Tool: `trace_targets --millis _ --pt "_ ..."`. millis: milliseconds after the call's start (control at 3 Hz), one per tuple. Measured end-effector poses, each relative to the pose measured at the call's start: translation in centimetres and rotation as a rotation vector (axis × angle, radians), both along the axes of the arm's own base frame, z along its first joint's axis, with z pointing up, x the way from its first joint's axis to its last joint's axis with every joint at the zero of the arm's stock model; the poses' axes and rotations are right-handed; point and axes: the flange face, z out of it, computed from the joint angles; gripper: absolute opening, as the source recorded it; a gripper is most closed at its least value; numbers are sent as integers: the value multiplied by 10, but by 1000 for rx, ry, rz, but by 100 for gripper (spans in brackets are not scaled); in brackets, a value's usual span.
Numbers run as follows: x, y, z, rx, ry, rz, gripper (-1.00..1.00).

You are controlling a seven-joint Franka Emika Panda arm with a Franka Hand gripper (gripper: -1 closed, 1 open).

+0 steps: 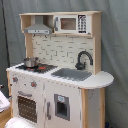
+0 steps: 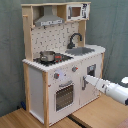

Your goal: Play with the kitchen

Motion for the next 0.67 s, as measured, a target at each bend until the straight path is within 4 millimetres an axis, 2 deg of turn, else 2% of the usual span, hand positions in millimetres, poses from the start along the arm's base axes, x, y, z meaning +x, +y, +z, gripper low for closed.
trace_targets --millis 333,667 --pt "4 -14 12 -55 20 -5 100" --pt "18 -36 29 -88 32 -23 100"
